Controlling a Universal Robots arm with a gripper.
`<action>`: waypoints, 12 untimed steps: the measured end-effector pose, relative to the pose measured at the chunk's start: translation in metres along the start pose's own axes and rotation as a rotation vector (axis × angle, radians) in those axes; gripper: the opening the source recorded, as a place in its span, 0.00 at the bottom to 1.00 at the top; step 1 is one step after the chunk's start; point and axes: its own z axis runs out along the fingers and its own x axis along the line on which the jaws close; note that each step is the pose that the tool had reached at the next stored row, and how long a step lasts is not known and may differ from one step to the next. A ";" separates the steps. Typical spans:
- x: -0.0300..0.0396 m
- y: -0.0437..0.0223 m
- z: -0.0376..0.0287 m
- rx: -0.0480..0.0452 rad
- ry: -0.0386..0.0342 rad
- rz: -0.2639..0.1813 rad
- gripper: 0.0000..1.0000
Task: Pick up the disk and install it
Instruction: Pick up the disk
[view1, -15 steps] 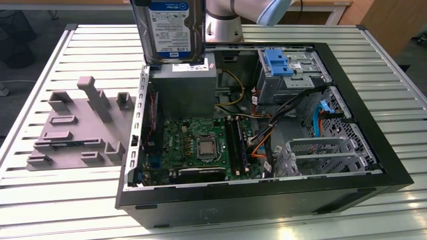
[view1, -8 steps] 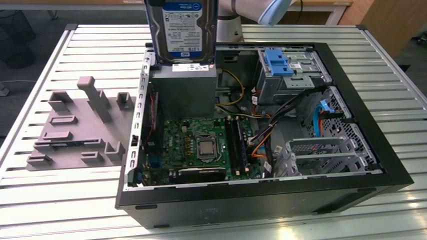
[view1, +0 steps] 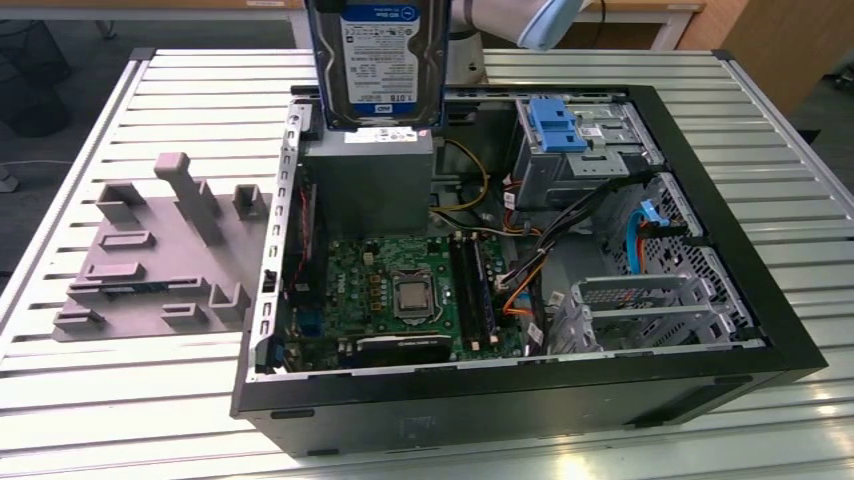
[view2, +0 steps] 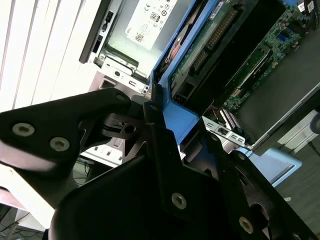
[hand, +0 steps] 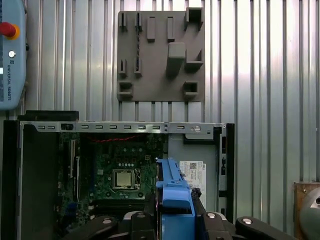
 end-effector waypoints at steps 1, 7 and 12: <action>0.0000 -0.0001 0.0000 0.0000 0.0000 0.000 0.37; 0.0084 -0.0002 0.0000 -0.0001 0.0009 0.000 0.37; 0.0128 -0.0034 0.0002 0.0001 0.0079 0.000 0.37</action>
